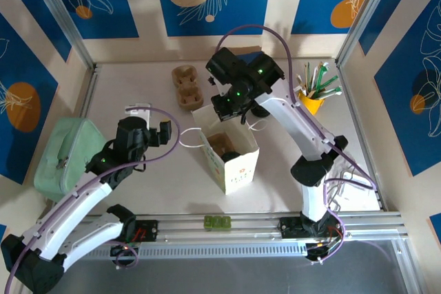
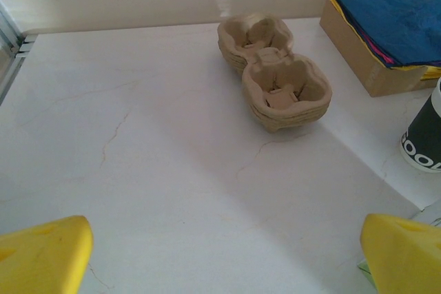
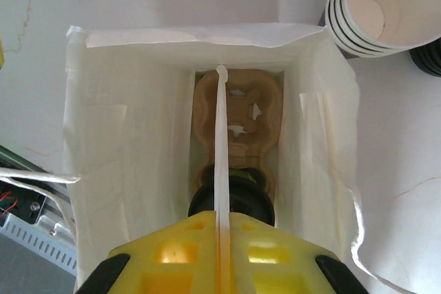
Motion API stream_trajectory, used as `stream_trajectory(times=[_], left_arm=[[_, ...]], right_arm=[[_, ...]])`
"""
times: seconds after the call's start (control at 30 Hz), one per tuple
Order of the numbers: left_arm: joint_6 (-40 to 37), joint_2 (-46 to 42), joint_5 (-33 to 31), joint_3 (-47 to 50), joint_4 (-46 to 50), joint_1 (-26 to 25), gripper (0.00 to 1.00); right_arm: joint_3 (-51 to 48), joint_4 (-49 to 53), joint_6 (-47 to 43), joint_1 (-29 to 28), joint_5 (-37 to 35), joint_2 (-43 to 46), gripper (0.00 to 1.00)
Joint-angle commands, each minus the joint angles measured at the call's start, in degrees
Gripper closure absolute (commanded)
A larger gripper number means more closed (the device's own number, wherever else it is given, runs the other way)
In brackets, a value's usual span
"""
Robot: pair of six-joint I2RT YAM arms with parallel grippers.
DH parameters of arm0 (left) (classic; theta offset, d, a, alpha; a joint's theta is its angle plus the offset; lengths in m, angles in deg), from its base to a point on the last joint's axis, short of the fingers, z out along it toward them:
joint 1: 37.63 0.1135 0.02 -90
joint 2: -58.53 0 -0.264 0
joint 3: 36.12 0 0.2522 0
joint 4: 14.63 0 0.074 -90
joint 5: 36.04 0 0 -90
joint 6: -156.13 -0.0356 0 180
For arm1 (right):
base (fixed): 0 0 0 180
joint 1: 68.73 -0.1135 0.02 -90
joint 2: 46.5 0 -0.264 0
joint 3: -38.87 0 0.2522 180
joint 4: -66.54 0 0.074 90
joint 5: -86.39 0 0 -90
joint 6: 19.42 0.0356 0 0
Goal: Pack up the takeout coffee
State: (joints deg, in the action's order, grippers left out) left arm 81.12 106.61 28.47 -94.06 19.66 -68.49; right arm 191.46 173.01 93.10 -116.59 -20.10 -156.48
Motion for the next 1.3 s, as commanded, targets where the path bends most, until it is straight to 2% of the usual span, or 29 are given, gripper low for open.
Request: stream_trajectory(times=[0.0, 0.17, 0.27, 0.4, 0.67, 0.8, 1.1, 1.27], left_arm=[[0.0, 0.3, 0.4, -0.1, -1.0, 0.7, 0.01], [-0.2, 0.7, 0.3, -0.1, -1.4, 0.7, 0.01], [-0.5, 0.9, 0.0, -0.2, -1.2, 0.8, 0.01], [-0.7, 0.9, -0.1, -0.5, -0.9, 0.7, 0.01], [-1.0, 0.9, -0.3, -1.3, -0.5, 0.7, 0.01], [-0.7, 0.9, 0.0, -1.3, -0.3, 0.7, 0.01], [-0.3, 1.1, 0.2, -1.8, 0.2, 0.8, 0.01], [-0.6, 0.6, -0.6, -2.3, 0.8, 0.7, 0.01]], right_arm=[[2.4, 0.8, -0.5, -0.4, 0.9, -1.5, 0.86], [5.2, 1.0, -1.4, -0.5, 0.7, -2.9, 0.82], [6.3, 0.2, -2.0, -0.5, -0.4, -2.8, 0.71], [7.8, -0.7, -3.3, -0.6, -1.7, -2.5, 0.65], [10.1, -2.3, -5.3, -0.5, -4.8, -2.0, 0.55], [9.8, -5.1, -6.8, 0.0, -7.7, -1.3, 0.53], [8.2, -13.8, -9.8, 3.9, -11.8, 0.6, 0.42], [6.2, -18.2, -10.3, 7.9, -12.6, 1.1, 0.39]])
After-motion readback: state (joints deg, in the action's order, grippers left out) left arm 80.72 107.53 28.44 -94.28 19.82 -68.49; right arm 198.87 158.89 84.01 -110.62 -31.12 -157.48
